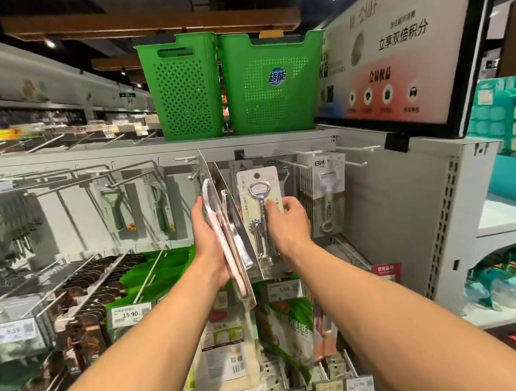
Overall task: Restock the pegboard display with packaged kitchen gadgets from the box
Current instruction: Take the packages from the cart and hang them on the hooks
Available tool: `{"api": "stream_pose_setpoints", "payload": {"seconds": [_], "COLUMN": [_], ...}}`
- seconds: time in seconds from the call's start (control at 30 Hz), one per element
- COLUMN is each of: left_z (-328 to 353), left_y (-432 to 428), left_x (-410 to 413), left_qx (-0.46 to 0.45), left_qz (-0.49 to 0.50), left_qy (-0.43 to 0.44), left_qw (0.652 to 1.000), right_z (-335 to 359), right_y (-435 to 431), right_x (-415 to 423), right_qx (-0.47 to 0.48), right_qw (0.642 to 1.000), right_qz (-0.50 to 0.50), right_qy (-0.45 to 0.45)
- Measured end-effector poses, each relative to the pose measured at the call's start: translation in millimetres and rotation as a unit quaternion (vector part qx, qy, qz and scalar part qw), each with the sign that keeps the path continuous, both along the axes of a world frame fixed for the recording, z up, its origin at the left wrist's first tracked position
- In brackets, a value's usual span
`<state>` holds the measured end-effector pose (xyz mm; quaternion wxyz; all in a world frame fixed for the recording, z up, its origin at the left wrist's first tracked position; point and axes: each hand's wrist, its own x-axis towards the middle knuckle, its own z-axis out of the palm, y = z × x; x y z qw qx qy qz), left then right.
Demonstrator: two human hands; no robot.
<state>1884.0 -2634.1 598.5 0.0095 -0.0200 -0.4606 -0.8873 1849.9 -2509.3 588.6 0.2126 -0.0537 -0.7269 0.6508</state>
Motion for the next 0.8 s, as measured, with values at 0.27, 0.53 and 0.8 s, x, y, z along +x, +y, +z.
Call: {"api": "stream_pose_setpoints", "payload": {"seconds": [0.27,0.53,0.8], "left_z": [2.7,3.0,-1.3], "left_y": [-1.3,1.6,-1.5], "left_x": [-5.6,-12.1,-39.5], "left_qx": [0.012,-0.006,-0.025], "left_qz": [0.020,0.007,0.008], "left_qy": [-0.014,-0.010,-0.002], "left_qw": [1.000,1.000,1.000], "right_z": [2.9,4.0,2.1], "right_y": [-1.7,-4.3,-7.7], "right_x": [-10.0,-19.9,-36.1], "right_qx": [0.017,-0.014,-0.002], "right_qw": [1.000,1.000,1.000], "right_qz": [0.012,0.003,-0.014], "right_qy": [-0.010,-0.023,0.019]}}
